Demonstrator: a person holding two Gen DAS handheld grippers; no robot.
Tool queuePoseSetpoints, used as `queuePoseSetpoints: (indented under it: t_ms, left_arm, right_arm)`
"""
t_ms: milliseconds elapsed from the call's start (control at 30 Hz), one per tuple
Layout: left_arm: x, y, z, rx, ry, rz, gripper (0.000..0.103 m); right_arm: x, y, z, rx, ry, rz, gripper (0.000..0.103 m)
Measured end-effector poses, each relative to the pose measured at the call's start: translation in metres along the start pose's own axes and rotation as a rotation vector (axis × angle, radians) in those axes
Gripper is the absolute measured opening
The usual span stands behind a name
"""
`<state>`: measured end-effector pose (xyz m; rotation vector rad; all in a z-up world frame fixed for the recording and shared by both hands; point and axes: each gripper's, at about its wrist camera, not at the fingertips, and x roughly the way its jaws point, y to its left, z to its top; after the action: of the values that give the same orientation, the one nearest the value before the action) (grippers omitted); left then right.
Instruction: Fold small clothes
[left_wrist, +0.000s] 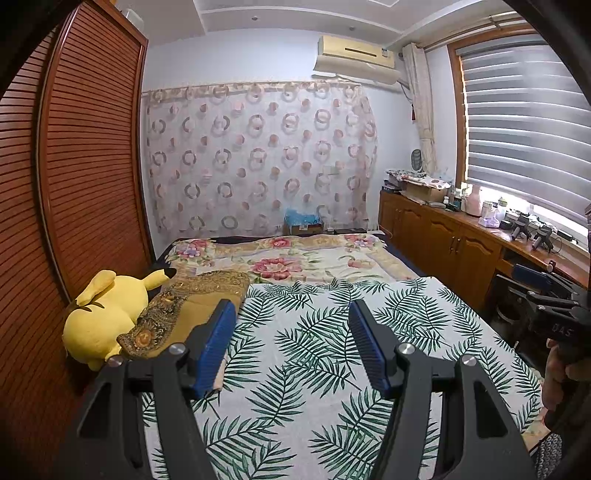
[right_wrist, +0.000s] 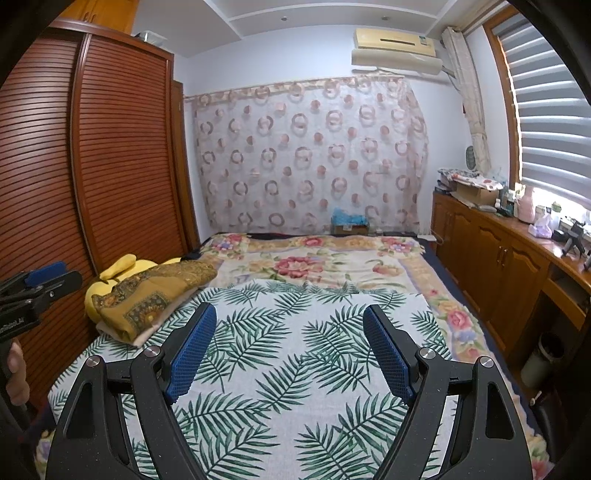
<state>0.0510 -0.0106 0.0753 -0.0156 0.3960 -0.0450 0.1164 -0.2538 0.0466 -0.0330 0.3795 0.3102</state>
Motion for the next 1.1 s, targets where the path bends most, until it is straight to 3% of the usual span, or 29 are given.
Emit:
queuePoseSetpoints:
  t_ms: [1100]
  left_arm:
    - [-0.0012, -0.0022, -0.0009, 0.004, -0.003, 0.001, 0.063]
  right_arm:
    - [-0.001, -0.0016, -0.0006, 0.0, 0.001, -0.001, 0.084]
